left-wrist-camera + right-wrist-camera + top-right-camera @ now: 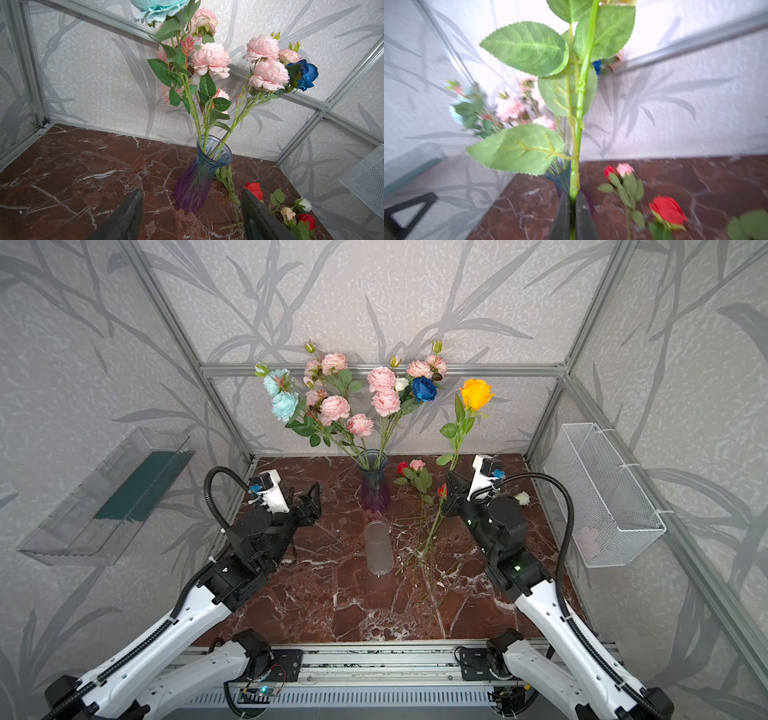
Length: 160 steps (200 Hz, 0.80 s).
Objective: Arrange the flowers into the vase
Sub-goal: 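Lift the yellow rose upright out of the pile with the right gripper, then lower the yellow rose stem into the frosted glass cylinder with the right gripper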
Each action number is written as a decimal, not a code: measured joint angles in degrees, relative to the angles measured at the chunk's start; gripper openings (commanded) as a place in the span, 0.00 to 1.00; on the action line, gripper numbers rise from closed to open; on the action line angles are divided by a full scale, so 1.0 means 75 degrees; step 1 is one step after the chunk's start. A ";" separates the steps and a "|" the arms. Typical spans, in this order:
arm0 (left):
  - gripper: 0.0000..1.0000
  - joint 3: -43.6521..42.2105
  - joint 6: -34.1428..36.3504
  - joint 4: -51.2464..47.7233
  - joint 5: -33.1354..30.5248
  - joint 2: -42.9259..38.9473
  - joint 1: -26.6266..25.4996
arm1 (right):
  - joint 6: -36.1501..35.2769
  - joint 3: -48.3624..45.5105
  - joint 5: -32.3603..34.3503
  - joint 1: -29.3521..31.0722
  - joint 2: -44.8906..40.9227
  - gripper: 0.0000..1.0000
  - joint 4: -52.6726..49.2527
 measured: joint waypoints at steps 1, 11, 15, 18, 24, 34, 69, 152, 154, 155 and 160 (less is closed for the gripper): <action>0.75 0.0000 0.0000 0.0006 0.0012 0.0000 0.0000 | -0.0017 0.0020 0.0017 0.0047 -0.0009 0.03 0.0050; 0.75 0.0000 -0.0044 0.0012 0.0079 0.0006 -0.0003 | -0.0154 0.0233 0.0102 0.0382 0.0041 0.03 0.0391; 0.75 0.0000 -0.0061 0.0012 0.0090 0.0009 -0.0006 | -0.0213 0.0329 0.0125 0.0493 0.0105 0.03 0.0487; 0.75 0.0000 -0.0070 0.0012 0.0111 0.0009 -0.0006 | -0.0274 0.0428 0.0160 0.0595 0.0184 0.03 0.0595; 0.75 0.0000 -0.0090 0.0015 0.0134 0.0012 -0.0006 | -0.0356 0.0618 0.0178 0.0752 0.0338 0.03 0.0723; 0.75 -0.0003 -0.0125 0.0015 0.0163 0.0015 -0.0006 | -0.0501 0.1003 0.0184 0.0991 0.0659 0.03 0.0941; 0.75 -0.0012 -0.0128 0.0012 0.0175 0.0017 -0.0006 | -0.0650 0.2296 0.0026 0.1320 0.1979 0.03 0.1154; 0.75 -0.0012 -0.0137 0.0012 0.0198 0.0017 -0.0044 | -0.0434 0.1944 -0.0047 0.1679 0.2748 0.06 0.1343; 0.75 -0.0012 -0.0137 0.0012 0.0198 0.0017 -0.0044 | -0.0437 0.1886 -0.0041 0.1711 0.2757 0.07 0.1370; 0.75 -0.0012 -0.0137 0.0012 0.0201 0.0017 -0.0044 | -0.0437 0.1848 -0.0038 0.1731 0.2763 0.07 0.1387; 0.75 -0.0012 -0.0137 0.0012 0.0201 0.0017 -0.0044 | -0.0463 0.1705 -0.0038 0.1810 0.2792 0.09 0.1445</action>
